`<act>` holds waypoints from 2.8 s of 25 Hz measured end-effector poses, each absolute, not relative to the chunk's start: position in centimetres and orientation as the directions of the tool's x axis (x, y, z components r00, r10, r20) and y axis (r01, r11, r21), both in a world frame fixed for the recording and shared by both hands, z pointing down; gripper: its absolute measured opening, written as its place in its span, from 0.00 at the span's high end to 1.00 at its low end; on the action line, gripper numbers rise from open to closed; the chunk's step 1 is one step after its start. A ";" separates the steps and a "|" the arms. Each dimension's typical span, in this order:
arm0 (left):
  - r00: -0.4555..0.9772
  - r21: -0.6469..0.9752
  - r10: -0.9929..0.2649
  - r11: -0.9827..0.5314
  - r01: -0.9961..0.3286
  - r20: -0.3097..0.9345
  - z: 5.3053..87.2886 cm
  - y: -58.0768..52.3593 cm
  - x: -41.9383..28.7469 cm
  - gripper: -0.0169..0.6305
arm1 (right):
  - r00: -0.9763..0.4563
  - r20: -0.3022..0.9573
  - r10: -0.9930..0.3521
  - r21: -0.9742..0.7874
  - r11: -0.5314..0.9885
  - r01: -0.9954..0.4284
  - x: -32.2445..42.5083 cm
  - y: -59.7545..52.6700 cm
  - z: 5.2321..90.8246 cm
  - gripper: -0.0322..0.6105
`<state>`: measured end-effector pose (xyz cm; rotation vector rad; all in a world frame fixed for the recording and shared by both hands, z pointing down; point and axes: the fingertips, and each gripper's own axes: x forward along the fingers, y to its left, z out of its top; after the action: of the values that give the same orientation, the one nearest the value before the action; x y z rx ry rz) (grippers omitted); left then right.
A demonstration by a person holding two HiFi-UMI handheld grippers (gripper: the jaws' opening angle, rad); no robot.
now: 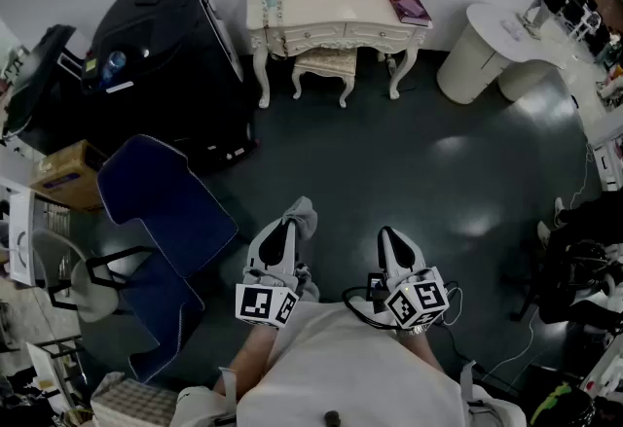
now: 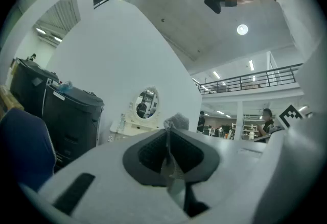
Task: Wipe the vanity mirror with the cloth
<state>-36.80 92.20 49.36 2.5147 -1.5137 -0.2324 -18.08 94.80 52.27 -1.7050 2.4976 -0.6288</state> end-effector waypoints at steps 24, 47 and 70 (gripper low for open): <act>0.475 0.188 -0.879 -0.474 -0.860 -0.045 48.4 113.5 -13.9 0.94 | -0.362 0.146 -0.921 -0.266 0.315 -0.911 3.8 117.8 52.8 0.94; 0.497 0.197 -0.865 -0.500 -0.843 -0.068 48.0 97.0 -15.3 0.94 | -0.448 0.106 -0.888 -0.241 0.414 -0.878 0.0 101.3 50.9 0.94; 0.485 0.206 -0.875 -0.472 -0.857 0.010 50.8 78.3 -14.7 0.94 | -0.465 0.189 -0.865 -0.325 0.392 -0.861 -0.1 80.8 54.7 0.94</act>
<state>-14.66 78.27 50.79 2.5443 -1.5008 -0.1437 -0.13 80.82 54.71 -1.6192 2.6112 -0.5991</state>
